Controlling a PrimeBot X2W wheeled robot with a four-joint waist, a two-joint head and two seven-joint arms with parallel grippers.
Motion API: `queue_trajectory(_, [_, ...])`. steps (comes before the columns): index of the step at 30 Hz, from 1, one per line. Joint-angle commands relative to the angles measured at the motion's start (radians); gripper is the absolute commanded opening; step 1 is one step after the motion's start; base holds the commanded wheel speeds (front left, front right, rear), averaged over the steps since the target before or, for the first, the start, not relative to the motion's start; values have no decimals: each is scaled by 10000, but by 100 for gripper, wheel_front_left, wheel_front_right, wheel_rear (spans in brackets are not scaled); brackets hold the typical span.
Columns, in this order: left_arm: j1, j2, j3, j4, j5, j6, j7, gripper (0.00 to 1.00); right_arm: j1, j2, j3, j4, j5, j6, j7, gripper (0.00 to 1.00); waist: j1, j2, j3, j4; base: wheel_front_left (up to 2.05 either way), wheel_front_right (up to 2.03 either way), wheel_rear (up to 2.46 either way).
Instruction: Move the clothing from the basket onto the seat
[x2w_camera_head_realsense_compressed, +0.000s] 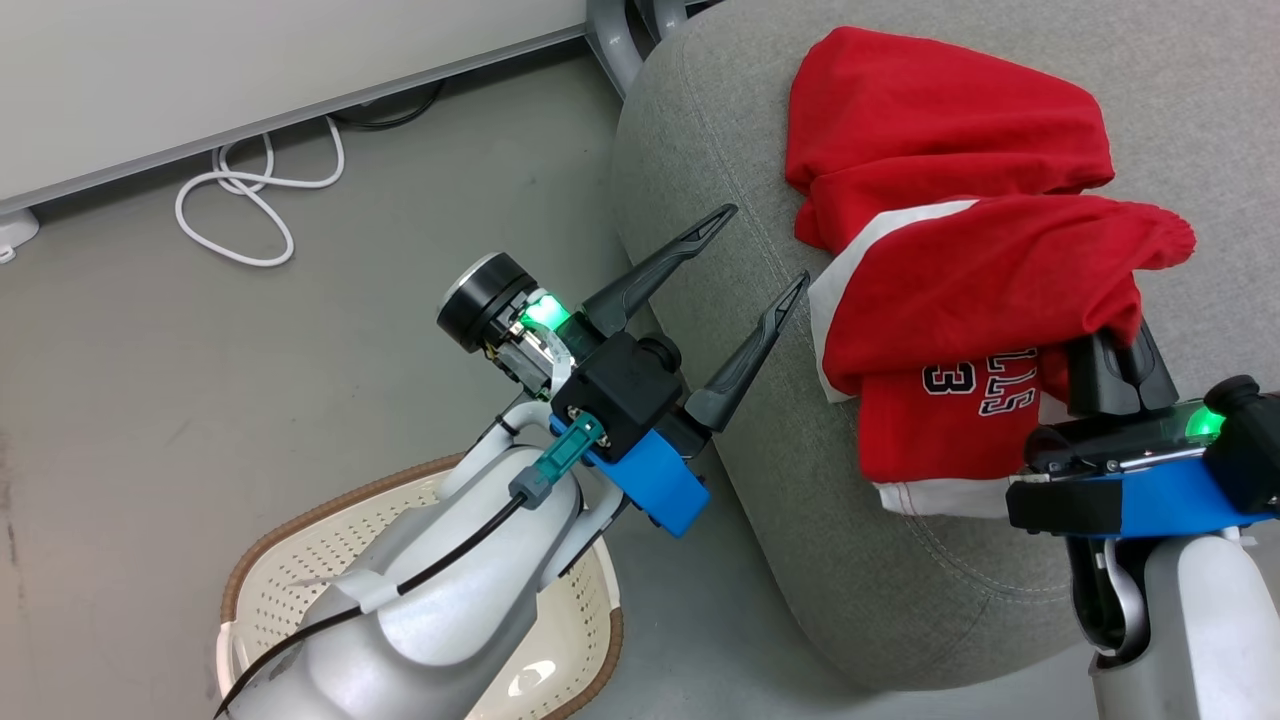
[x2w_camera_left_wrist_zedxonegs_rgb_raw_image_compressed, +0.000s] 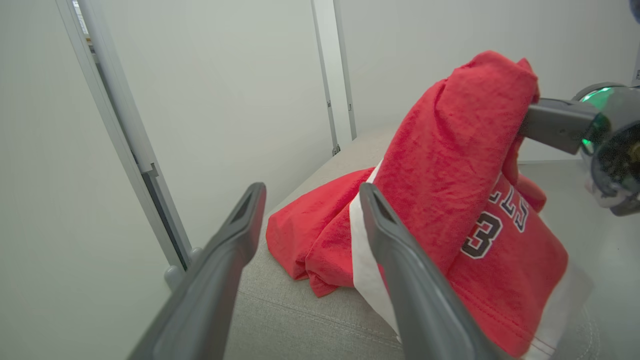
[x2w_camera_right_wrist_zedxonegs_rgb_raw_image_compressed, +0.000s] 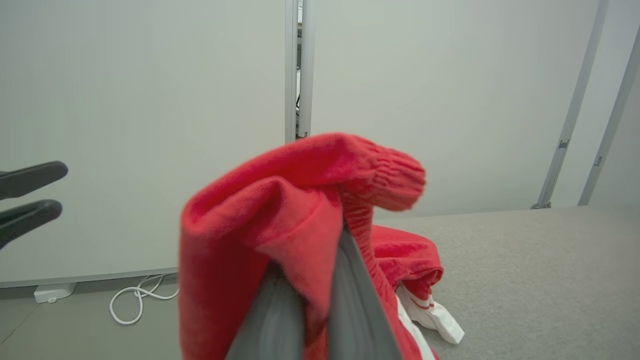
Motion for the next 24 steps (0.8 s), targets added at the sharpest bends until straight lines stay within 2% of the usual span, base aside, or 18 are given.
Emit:
queue_trajectory(1, [-164, 39, -33, 42, -23, 1, -4, 100, 123, 6, -39, -55, -44, 1, -4, 0, 0, 0, -5, -25, 0, 0, 0])
queue_trajectory(13, [-244, 77, -109, 45, -104, 35, -7, 100, -517, -23, -515, -402, -126, 1, -5, 0, 0, 0, 216, 180, 0, 0, 0])
queue_trajectory(19, [-385, 119, -184, 35, -40, 4, -6, 100, -1378, -251, -875, -623, -140, 1, -3, 0, 0, 0, 485, 391, 0, 0, 0])
queue_trajectory(24, [-599, 168, -240, 13, 12, -9, 23, 100, -2807, -676, -1354, -788, -179, 1, -3, 0, 0, 0, 983, 651, 0, 0, 0])
